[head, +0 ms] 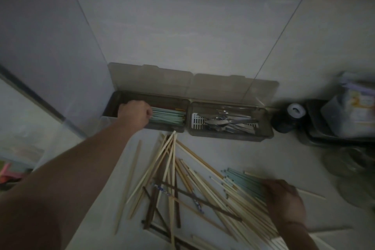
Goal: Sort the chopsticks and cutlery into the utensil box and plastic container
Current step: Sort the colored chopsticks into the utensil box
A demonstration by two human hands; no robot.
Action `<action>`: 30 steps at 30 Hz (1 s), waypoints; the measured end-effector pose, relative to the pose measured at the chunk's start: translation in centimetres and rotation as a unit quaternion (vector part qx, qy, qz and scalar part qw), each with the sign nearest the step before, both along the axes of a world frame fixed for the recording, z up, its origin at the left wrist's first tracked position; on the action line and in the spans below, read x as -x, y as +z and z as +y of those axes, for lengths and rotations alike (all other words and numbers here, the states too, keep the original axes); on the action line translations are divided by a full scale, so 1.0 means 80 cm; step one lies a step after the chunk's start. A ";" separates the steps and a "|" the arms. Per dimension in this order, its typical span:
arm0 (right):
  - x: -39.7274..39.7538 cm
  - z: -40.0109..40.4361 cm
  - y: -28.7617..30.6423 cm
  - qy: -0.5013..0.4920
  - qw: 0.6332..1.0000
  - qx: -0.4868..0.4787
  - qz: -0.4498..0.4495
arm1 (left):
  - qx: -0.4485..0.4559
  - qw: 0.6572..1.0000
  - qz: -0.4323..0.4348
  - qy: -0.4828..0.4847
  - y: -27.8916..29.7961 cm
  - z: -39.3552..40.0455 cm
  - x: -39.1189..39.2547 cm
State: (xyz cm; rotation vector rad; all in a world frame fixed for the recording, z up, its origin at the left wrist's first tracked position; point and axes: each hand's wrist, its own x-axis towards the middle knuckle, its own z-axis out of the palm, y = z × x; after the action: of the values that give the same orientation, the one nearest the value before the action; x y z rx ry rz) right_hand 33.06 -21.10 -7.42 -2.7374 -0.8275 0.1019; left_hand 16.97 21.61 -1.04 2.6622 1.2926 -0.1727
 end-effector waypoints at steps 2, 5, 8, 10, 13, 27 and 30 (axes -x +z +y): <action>0.001 0.003 -0.002 -0.016 1.000 -0.010 0.004 | 0.033 0.999 -0.013 0.026 -0.001 0.001 0.002; 0.006 0.007 -0.002 -0.049 0.999 0.008 0.023 | 0.041 0.998 -0.036 0.025 -0.004 0.000 0.006; -0.001 0.013 0.002 -0.072 0.994 0.055 0.067 | -0.028 0.993 -0.111 -0.023 -0.010 -0.014 0.009; -0.011 0.016 0.003 -0.043 0.989 0.120 0.073 | -0.065 0.977 -0.194 -0.058 -0.010 -0.034 0.008; -0.013 0.027 0.012 -0.042 0.980 0.177 0.084 | -0.101 0.942 -0.299 -0.118 -0.011 -0.078 0.004; 0.056 0.118 0.070 0.104 0.983 -0.131 -0.076 | -0.103 0.906 -0.147 -0.384 -0.004 -0.234 -0.023; 0.048 0.104 0.060 0.062 0.979 -0.189 -0.046 | -0.084 0.917 -0.170 -0.352 -0.002 -0.189 -0.015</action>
State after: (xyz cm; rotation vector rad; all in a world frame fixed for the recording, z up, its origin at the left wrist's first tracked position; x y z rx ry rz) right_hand 29.26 -12.75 -2.62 -2.3483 -0.9347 -0.1435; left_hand 18.19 6.47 -1.20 2.9986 0.2215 0.3155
